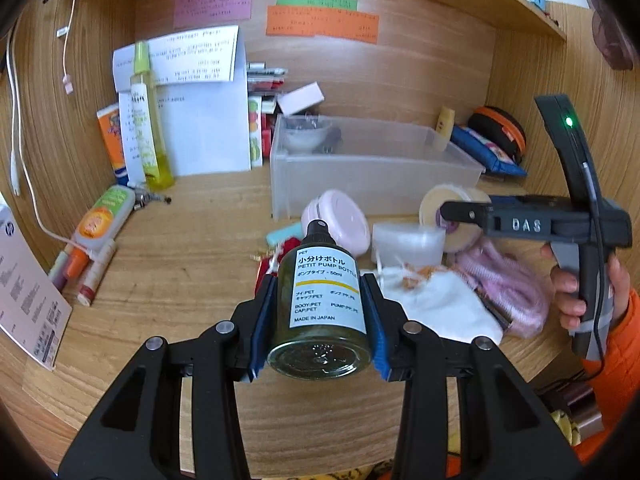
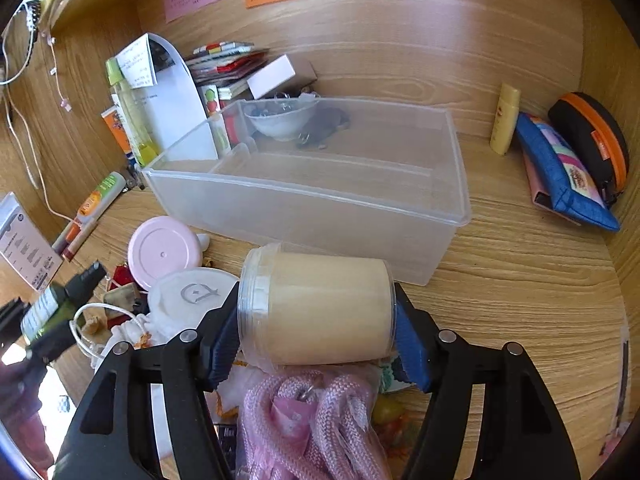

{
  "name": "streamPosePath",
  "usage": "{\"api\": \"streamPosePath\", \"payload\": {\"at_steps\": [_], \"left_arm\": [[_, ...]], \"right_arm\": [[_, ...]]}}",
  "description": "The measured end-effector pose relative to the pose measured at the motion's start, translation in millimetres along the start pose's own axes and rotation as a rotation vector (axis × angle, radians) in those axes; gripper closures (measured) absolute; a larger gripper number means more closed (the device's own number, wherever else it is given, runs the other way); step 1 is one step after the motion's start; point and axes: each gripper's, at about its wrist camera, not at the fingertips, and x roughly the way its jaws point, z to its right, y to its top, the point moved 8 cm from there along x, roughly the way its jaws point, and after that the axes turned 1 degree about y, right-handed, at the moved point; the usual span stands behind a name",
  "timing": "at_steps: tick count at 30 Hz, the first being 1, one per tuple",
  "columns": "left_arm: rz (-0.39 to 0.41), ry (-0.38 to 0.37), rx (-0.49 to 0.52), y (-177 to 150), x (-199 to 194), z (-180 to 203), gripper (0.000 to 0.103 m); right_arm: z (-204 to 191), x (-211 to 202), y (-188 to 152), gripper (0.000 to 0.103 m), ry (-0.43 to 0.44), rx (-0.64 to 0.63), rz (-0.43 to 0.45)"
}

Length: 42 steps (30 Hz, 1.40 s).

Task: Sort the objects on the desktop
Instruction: 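Carry the green bottle and cream jar over the clear plastic box with both tools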

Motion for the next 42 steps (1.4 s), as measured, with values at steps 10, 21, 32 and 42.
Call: {"api": "streamPosePath", "payload": {"at_steps": [10,21,32,42], "left_arm": [[0.088,-0.009,0.003,37,-9,5,0.062],[0.114,-0.033,0.026,83,8,5,0.062],[0.118,-0.030,0.041,114,25,3,0.062],[0.134,-0.030,0.045,148,39,-2,0.062]], "right_arm": [[3,-26,14,0.039,0.001,-0.004,0.076],[2,-55,41,0.039,-0.005,-0.034,0.158],[8,-60,60,0.040,-0.001,-0.036,0.180],[14,-55,101,0.040,-0.008,-0.050,0.222]]}}
